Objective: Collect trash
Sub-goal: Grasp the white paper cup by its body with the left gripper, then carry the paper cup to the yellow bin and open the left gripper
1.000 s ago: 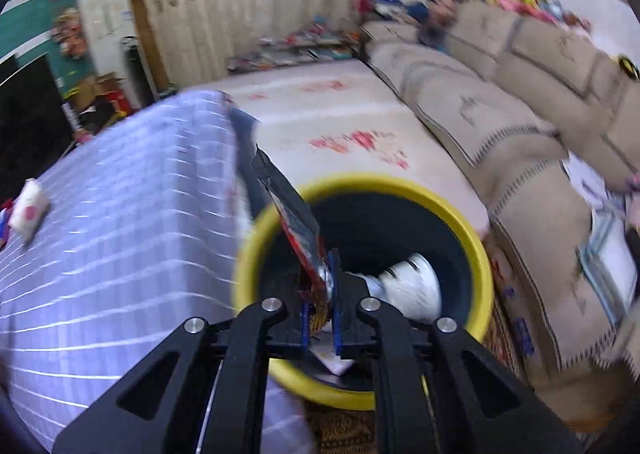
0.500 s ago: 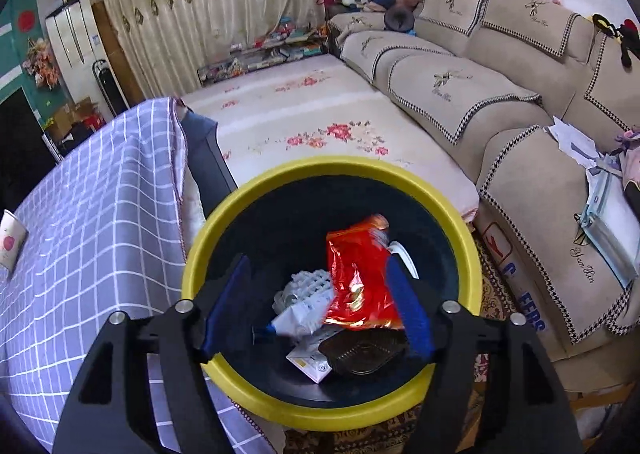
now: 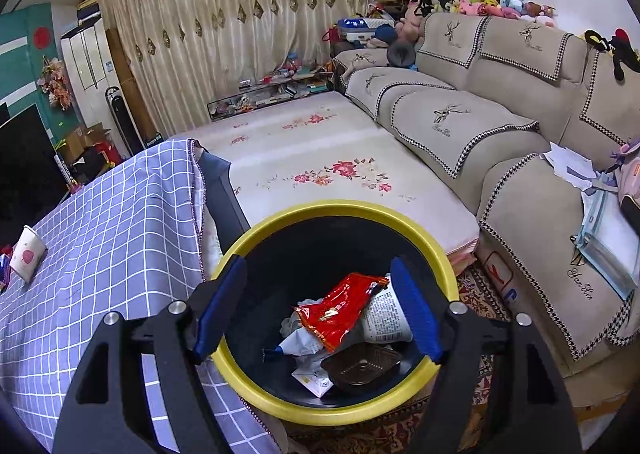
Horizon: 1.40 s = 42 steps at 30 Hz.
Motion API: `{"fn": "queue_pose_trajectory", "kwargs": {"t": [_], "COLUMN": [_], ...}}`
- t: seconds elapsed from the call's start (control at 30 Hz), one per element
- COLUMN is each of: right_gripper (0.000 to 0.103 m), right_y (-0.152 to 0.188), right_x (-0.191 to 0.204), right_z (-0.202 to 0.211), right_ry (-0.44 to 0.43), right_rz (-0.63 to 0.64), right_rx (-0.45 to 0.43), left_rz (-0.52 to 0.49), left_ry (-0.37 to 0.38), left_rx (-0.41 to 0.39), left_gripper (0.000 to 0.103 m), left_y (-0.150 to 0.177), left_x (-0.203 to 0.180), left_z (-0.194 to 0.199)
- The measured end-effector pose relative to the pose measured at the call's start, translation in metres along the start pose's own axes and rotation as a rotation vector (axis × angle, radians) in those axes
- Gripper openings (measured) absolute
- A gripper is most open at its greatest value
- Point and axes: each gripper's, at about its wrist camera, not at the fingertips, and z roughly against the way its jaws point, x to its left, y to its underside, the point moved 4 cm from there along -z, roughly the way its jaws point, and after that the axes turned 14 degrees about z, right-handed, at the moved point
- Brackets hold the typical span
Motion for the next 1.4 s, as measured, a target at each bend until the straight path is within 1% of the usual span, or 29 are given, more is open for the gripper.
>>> {"fn": "queue_pose_trajectory", "kwargs": {"t": [0.13, 0.2, 0.33, 0.5, 0.53, 0.57, 0.7, 0.77, 0.83, 0.93, 1.1, 1.13, 1.23, 1.4], "right_gripper": [0.072, 0.072, 0.073, 0.075, 0.075, 0.075, 0.075, 0.075, 0.076, 0.076, 0.078, 0.081, 0.082, 0.082], "right_y": [0.001, 0.000, -0.001, 0.001, 0.002, 0.002, 0.002, 0.002, 0.001, 0.001, -0.002, -0.002, -0.004, -0.007], "right_x": [-0.003, -0.003, -0.003, -0.004, -0.004, -0.005, -0.002, -0.002, -0.001, 0.000, 0.001, 0.001, 0.002, 0.001], "right_z": [0.001, 0.003, 0.005, 0.003, 0.002, 0.002, 0.001, 0.002, 0.003, 0.004, 0.010, 0.012, 0.018, 0.030], "right_ry": [-0.009, -0.007, -0.011, -0.007, -0.008, -0.009, -0.014, -0.015, -0.015, -0.018, -0.019, -0.017, -0.015, -0.019], "right_rz": [-0.007, -0.003, -0.001, -0.005, -0.006, -0.006, 0.002, 0.004, 0.006, 0.005, 0.011, 0.015, 0.029, 0.035], "right_rx": [0.000, -0.004, -0.012, -0.005, -0.001, 0.000, 0.004, 0.003, 0.001, 0.000, -0.012, -0.015, -0.029, -0.056], "left_rz": [-0.034, -0.036, -0.030, -0.049, -0.051, -0.054, -0.061, -0.059, -0.063, -0.083, -0.097, -0.100, -0.107, -0.161], "left_ry": [-0.029, -0.034, -0.043, -0.035, -0.034, -0.036, -0.049, -0.051, -0.053, -0.062, -0.051, -0.042, -0.012, 0.079], "left_rx": [-0.003, 0.017, 0.086, 0.132, 0.139, 0.145, 0.157, 0.161, 0.159, 0.142, 0.106, 0.094, 0.068, 0.036], "left_gripper": [0.094, 0.094, 0.094, 0.094, 0.093, 0.089, 0.080, 0.072, 0.069, 0.065, 0.064, 0.064, 0.064, 0.064], "left_y": [-0.020, -0.029, -0.041, -0.041, -0.041, -0.041, -0.041, -0.040, -0.039, -0.038, -0.033, -0.032, -0.026, -0.005], "left_x": [-0.011, -0.012, -0.009, -0.009, -0.011, -0.011, -0.013, -0.014, -0.016, -0.018, -0.023, -0.025, -0.033, -0.075], "left_z": [-0.025, -0.042, -0.073, -0.091, -0.094, -0.097, -0.107, -0.111, -0.113, -0.111, -0.092, -0.084, -0.060, -0.008]}}
